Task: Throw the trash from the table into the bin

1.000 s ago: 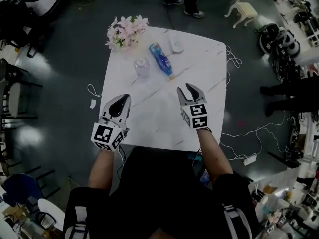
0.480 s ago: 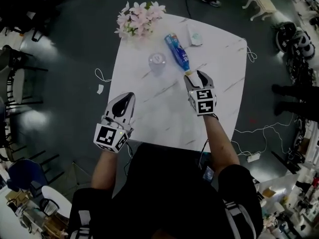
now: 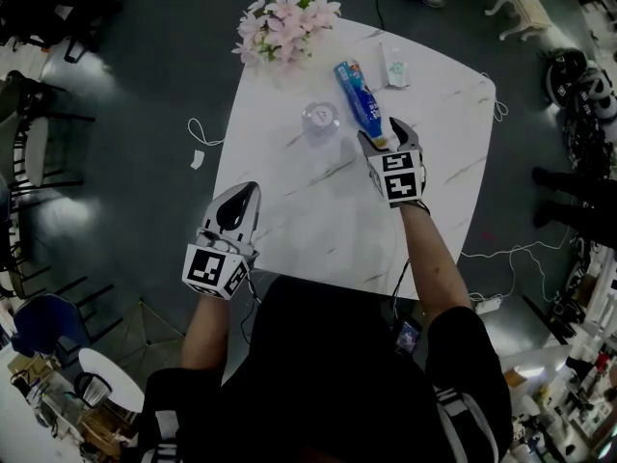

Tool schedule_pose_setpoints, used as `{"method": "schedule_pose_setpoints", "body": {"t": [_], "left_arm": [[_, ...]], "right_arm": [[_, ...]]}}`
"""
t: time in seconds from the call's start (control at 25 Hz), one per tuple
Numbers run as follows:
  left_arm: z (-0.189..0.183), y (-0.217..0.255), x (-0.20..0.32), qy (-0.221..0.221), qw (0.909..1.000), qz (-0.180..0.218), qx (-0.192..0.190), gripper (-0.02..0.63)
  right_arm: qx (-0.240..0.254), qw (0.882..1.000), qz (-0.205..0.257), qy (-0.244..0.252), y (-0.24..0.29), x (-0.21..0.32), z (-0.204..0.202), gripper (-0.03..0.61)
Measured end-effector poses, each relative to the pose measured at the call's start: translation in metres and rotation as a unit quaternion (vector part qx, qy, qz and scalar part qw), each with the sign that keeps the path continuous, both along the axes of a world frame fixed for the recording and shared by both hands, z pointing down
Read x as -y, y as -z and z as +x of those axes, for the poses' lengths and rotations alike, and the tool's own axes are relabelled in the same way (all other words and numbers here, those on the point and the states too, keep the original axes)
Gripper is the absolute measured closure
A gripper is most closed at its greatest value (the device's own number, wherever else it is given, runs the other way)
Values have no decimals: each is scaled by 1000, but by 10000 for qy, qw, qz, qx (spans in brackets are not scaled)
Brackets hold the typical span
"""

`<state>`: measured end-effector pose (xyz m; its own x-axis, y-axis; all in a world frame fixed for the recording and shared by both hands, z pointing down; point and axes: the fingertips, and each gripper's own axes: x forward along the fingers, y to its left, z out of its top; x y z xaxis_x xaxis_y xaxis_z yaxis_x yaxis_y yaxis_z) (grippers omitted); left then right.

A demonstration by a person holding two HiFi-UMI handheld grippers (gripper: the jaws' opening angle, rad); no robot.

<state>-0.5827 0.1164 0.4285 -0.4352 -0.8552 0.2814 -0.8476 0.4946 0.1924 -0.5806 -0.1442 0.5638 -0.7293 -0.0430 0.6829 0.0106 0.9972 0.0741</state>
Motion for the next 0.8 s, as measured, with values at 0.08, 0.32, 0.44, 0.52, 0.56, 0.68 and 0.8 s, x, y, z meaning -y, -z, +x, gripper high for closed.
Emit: {"method": "schedule_pose_setpoints", "body": {"t": [0.08,0.32,0.44,0.52,0.56,0.68,0.8], "left_arm": [[-3,-2,-2,38,10000,-12,-20,598],[-12,-2,-4,88,10000,-19,36,598],[-16,-1,-8,173,9998,-29,30,598],[-17,-2,-11,207,9998,-56,12,598],[-17,-4,-13,221,9997,-80,-8,598],[-18,-5,-18,316,9992,-238,-116,598],[-22,-5,-22,413,9987,-214,-209,598]], "right_arm": [[-16,10000,11,30,1,0,-12,276],[-103,9999,-21,118,-7,1,-38,250],[-171,9997,-59,149,-13,2,-48,250],[-247,9995,-100,162,-18,3,-54,249],[-303,9993,-120,172,-22,3,-56,246],[-479,9986,-172,173,-33,4,-60,244],[-629,9979,-120,122,-42,6,-64,244]]}}
